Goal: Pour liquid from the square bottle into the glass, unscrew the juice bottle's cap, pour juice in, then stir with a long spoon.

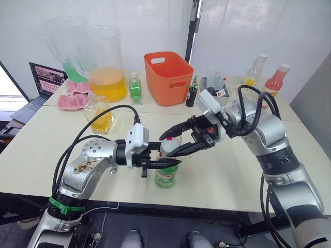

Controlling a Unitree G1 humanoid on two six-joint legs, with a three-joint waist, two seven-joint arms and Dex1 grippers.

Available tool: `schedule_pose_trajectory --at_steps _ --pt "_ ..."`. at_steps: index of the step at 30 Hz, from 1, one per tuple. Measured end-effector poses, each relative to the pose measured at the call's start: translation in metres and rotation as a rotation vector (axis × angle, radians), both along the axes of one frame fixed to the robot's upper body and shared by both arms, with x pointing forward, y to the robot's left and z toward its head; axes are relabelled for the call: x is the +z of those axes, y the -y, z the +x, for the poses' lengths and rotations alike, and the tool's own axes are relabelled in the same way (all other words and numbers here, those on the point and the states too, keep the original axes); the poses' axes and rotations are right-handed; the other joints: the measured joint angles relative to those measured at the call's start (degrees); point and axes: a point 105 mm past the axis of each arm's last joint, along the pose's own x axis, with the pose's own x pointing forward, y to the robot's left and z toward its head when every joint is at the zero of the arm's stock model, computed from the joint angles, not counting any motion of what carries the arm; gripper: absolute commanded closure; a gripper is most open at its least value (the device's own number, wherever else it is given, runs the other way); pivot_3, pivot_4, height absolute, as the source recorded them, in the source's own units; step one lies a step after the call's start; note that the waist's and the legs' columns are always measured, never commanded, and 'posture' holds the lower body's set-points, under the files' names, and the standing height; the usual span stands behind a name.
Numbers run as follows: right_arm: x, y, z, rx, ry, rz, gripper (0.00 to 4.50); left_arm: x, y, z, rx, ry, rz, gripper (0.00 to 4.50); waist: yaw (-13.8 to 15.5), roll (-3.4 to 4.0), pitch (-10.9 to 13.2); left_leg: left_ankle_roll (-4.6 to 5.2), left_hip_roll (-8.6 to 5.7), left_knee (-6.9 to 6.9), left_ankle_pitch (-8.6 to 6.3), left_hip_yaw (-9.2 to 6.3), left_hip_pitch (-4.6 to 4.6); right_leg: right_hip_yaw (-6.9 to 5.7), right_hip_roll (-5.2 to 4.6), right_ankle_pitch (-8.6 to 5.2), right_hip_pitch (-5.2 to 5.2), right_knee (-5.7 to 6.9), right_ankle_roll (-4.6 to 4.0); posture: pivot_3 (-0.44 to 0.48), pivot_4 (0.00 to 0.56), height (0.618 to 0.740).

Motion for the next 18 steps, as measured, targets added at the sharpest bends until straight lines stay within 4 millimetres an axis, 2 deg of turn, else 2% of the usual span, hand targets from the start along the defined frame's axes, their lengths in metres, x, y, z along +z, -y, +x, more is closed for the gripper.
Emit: schedule_pose_trajectory --at_steps 3,11,15,18 --pt "0.005 0.002 0.002 -0.013 -0.002 0.005 0.1 0.0 -0.001 0.002 -0.002 -0.004 0.001 3.19 0.03 0.0 0.0 0.0 0.0 0.0 0.0 0.0 0.0 0.0 0.0 0.0 0.0 0.01 0.0 0.0 0.15 0.74" --pt "0.029 0.018 0.006 -0.206 -0.04 0.134 0.09 0.001 0.0 0.006 -0.032 -0.012 0.003 3.19 0.19 0.0 0.0 0.0 0.0 0.0 0.0 0.0 0.0 0.0 0.0 0.0 0.01 0.02 0.0 0.0 0.15 0.74" --pt "0.021 0.027 0.0 -0.344 -0.11 0.203 0.09 0.0 0.001 0.007 -0.037 -0.02 -0.002 3.19 0.25 -0.01 -0.01 -0.01 0.0 0.02 0.0 0.0 0.02 0.0 0.0 -0.01 0.03 0.04 -0.01 0.0 0.15 0.74" --pt "0.001 0.029 -0.011 -0.485 -0.198 0.265 0.09 -0.002 0.001 0.008 -0.032 -0.041 -0.022 3.19 0.33 -0.01 -0.01 0.0 -0.01 0.01 0.0 -0.01 -0.02 0.02 0.0 0.0 0.02 0.0 -0.01 0.0 0.15 0.74"
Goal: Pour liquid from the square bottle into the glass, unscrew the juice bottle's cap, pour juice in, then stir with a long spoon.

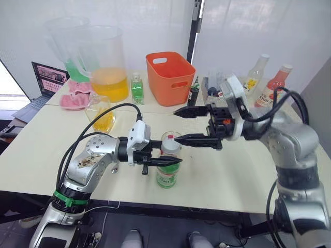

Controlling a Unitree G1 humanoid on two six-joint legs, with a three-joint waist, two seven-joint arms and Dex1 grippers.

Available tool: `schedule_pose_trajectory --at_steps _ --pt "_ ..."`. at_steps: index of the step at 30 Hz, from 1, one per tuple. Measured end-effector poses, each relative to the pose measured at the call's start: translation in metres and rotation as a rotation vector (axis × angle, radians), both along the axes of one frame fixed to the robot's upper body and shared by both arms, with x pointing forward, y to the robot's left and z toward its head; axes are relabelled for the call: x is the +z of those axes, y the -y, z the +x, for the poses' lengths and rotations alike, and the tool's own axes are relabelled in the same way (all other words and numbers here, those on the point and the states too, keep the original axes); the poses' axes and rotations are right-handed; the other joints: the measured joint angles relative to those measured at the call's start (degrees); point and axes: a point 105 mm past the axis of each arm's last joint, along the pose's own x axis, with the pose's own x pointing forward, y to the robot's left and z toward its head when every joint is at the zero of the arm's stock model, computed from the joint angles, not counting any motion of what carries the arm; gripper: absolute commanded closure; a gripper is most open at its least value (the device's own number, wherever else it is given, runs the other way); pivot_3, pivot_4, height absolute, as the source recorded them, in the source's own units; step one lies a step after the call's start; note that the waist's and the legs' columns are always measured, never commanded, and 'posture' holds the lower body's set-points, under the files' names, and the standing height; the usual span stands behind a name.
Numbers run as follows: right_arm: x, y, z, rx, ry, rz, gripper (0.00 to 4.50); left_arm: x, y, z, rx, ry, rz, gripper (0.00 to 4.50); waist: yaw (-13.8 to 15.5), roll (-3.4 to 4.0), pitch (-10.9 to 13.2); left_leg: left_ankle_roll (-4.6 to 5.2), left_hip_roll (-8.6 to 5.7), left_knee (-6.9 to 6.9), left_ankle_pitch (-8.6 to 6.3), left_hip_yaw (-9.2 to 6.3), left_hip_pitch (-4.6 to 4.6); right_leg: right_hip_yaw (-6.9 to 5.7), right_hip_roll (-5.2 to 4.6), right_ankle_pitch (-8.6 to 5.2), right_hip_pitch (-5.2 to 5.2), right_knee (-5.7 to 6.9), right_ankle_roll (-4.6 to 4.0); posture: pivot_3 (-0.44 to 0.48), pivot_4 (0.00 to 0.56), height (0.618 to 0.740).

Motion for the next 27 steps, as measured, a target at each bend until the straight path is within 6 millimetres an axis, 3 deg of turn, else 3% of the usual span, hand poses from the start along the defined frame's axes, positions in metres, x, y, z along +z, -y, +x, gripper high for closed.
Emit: schedule_pose_trajectory --at_steps 2,6,17,25,27 --pt "-0.007 -0.003 -0.006 -0.05 -0.033 0.009 0.09 0.0 0.0 0.001 0.006 -0.008 -0.003 3.19 -0.15 0.01 0.0 0.0 0.0 0.03 0.0 0.0 0.01 0.0 0.0 0.03 0.0 0.01 0.0 0.0 0.15 0.74" --pt "-0.001 -0.005 -0.017 -0.147 0.015 0.022 0.09 -0.001 0.0 0.004 0.012 -0.026 -0.019 3.19 -0.11 0.0 -0.02 -0.04 0.01 0.06 -0.02 0.0 0.06 0.0 0.0 0.07 0.06 -0.05 0.0 0.0 0.15 0.74" --pt "-0.017 -0.012 -0.014 -0.288 -0.013 -0.039 0.09 -0.001 0.002 0.007 -0.008 -0.041 -0.027 3.19 0.07 0.01 -0.02 -0.01 0.0 0.06 -0.01 0.0 0.0 0.0 -0.01 0.07 0.06 -0.13 -0.03 0.0 0.15 0.74" --pt "-0.016 -0.021 -0.018 -0.246 -0.03 -0.025 2.6 -0.002 0.002 0.007 -0.007 -0.04 -0.027 3.19 0.05 0.01 -0.02 -0.01 0.0 0.06 -0.01 -0.01 0.0 0.0 -0.01 0.07 0.07 -0.14 -0.03 0.0 0.15 0.74" --pt "-0.016 -0.021 -0.019 -0.23 -0.034 -0.031 2.8 -0.002 0.002 0.006 -0.007 -0.039 -0.028 3.19 0.03 0.01 -0.02 -0.01 0.01 0.06 -0.01 -0.01 0.0 0.0 -0.01 0.07 0.07 -0.13 -0.03 0.0 0.15 0.74"
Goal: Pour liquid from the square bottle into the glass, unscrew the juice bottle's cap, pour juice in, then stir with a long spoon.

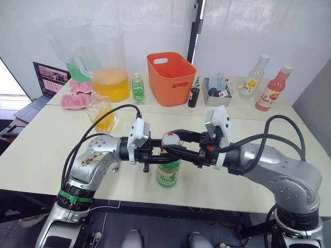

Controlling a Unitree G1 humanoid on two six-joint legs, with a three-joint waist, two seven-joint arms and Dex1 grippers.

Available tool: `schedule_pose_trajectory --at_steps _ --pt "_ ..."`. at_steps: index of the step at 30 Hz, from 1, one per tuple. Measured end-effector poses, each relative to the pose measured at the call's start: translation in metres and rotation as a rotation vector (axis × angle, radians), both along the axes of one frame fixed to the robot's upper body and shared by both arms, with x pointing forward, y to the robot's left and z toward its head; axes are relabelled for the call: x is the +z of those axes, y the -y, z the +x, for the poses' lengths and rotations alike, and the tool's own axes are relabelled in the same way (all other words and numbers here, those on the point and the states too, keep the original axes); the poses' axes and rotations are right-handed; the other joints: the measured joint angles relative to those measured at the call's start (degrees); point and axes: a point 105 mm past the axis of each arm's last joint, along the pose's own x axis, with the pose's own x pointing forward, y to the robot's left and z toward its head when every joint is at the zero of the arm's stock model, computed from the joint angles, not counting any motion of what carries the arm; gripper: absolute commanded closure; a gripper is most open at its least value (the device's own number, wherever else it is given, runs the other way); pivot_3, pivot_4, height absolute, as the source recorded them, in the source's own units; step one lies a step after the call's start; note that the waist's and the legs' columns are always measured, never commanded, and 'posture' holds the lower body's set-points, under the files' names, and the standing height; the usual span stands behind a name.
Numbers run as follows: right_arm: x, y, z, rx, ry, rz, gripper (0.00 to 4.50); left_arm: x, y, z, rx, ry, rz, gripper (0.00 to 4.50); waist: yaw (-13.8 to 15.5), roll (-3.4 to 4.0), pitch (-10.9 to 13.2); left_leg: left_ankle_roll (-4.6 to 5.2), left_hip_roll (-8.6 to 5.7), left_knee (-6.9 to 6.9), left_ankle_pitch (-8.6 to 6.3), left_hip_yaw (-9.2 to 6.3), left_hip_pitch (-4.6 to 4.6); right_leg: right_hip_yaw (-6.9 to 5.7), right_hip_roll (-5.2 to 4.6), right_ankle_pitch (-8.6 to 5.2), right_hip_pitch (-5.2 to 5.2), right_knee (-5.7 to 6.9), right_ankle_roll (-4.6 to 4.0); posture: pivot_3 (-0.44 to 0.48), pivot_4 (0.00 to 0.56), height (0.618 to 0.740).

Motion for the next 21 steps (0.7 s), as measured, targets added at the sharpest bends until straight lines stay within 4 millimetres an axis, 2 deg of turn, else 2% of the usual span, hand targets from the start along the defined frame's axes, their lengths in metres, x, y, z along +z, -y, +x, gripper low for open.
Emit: schedule_pose_trajectory --at_steps 5,9,16,20,21 --pt "0.003 0.001 0.001 0.101 0.017 -0.077 2.8 0.0 0.0 -0.003 -0.004 0.009 0.002 3.19 -0.05 0.0 0.0 0.0 0.01 -0.03 0.0 0.0 -0.01 0.0 0.0 -0.01 -0.02 -0.02 -0.01 0.0 0.15 0.74" --pt "0.006 0.0 0.011 0.308 0.096 -0.202 2.8 0.001 0.0 -0.006 0.001 0.023 0.008 3.19 -0.29 0.0 0.0 0.0 0.01 -0.03 0.0 0.02 0.03 0.0 0.0 -0.02 -0.02 -0.02 0.0 0.0 0.15 0.74" --pt "0.008 -0.006 0.03 0.616 0.145 -0.245 2.8 0.001 -0.004 -0.007 0.042 0.032 0.009 3.2 -0.43 0.01 0.0 0.0 0.0 -0.02 0.0 0.01 0.03 -0.01 0.0 0.0 -0.03 0.04 0.03 0.0 0.15 0.74" --pt "0.009 -0.008 0.038 0.724 0.167 -0.254 2.8 0.002 -0.005 -0.008 0.062 0.027 0.014 3.2 -0.55 0.01 0.0 0.0 0.0 -0.03 0.0 0.01 0.04 -0.01 0.01 0.0 -0.06 0.11 0.03 0.0 0.15 0.74" --pt "0.009 -0.008 0.039 0.736 0.172 -0.252 2.3 0.002 -0.005 -0.008 0.067 0.027 0.014 3.2 -0.53 0.01 0.0 0.0 0.0 -0.03 0.0 0.01 0.05 -0.02 0.01 0.0 -0.05 0.13 0.03 0.0 0.15 0.74"
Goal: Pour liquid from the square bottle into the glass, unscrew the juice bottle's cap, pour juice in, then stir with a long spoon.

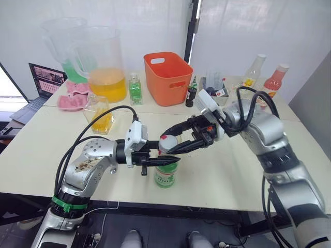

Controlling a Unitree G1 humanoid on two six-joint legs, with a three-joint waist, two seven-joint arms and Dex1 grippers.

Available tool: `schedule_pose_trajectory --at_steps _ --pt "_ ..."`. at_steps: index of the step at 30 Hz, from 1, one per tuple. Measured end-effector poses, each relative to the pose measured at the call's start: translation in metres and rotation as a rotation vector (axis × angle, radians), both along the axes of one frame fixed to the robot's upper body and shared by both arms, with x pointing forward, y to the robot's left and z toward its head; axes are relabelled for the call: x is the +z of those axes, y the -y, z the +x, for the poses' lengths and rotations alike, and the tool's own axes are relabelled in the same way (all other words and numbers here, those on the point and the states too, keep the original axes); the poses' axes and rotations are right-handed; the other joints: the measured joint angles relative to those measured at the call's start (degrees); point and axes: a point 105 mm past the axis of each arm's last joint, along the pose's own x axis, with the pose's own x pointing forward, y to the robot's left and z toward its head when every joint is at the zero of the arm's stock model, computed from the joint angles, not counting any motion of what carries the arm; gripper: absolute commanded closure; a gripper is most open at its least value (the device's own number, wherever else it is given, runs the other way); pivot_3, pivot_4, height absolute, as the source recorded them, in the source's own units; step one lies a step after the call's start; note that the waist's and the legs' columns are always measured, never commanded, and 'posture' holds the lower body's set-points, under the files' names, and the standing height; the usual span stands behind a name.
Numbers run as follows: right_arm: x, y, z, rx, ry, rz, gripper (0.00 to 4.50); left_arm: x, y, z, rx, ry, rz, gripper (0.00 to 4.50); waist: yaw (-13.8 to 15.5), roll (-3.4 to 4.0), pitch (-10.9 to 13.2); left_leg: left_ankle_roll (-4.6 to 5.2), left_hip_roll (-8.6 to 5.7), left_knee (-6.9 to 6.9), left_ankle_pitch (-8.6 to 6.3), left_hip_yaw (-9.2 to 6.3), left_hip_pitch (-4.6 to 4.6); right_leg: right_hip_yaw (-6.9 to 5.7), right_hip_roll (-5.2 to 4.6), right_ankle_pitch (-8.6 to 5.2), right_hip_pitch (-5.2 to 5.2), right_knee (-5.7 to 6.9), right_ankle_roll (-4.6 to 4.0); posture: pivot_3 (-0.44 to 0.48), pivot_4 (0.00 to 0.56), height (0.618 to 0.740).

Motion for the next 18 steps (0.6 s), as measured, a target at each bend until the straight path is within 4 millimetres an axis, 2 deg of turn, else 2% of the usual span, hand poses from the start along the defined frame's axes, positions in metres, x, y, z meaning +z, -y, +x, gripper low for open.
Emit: schedule_pose_trajectory --at_steps 1,6,7,10,14,16,18 --pt "0.0 -0.001 0.001 0.004 -0.002 0.0 1.75 0.0 -0.001 0.0 0.006 -0.002 0.0 3.2 -0.01 0.0 0.0 0.0 0.0 0.0 0.0 0.0 0.0 0.0 0.0 0.0 -0.01 0.0 0.0 0.0 0.15 0.74" --pt "-0.007 -0.003 0.005 -0.01 0.017 -0.056 0.14 0.001 -0.001 0.001 0.018 -0.01 -0.002 3.21 0.12 0.02 0.02 -0.03 0.0 -0.01 -0.01 0.0 -0.03 0.0 0.0 -0.01 -0.07 0.04 -0.01 0.0 0.15 0.74" --pt "-0.006 -0.003 0.005 -0.011 0.018 -0.055 0.0 0.001 -0.001 0.002 0.017 -0.01 -0.003 3.21 0.16 0.02 0.02 -0.02 0.0 -0.02 -0.01 0.0 -0.03 0.0 0.0 -0.01 -0.07 0.04 -0.01 0.0 0.15 0.74" --pt "0.006 0.005 0.005 -0.044 -0.005 -0.022 0.0 0.003 0.001 0.002 0.011 -0.007 -0.003 3.21 0.41 0.02 0.02 -0.01 -0.01 -0.03 -0.01 0.0 -0.08 0.0 0.0 -0.03 -0.08 0.03 0.0 0.0 0.15 0.74" --pt "0.039 0.024 -0.009 -0.132 0.016 0.086 0.0 0.003 0.003 0.004 -0.003 -0.013 -0.002 3.21 0.68 0.02 0.03 -0.01 -0.01 -0.05 -0.01 0.0 -0.13 -0.01 0.0 -0.06 -0.08 -0.03 0.03 0.0 0.15 0.74" --pt "0.04 0.025 -0.017 -0.176 -0.02 0.128 0.0 0.002 0.003 0.005 -0.008 -0.016 -0.002 3.21 0.55 0.01 0.02 -0.02 -0.01 -0.06 -0.01 -0.01 -0.07 -0.01 0.0 -0.08 -0.05 -0.02 0.02 0.0 0.15 0.74" --pt "0.03 0.022 -0.025 -0.24 -0.067 0.164 0.0 0.002 0.004 0.006 -0.016 -0.014 0.001 3.21 0.55 0.02 0.02 -0.05 -0.01 -0.02 -0.03 0.0 -0.07 0.01 0.0 -0.07 -0.06 0.01 0.02 0.0 0.15 0.74"
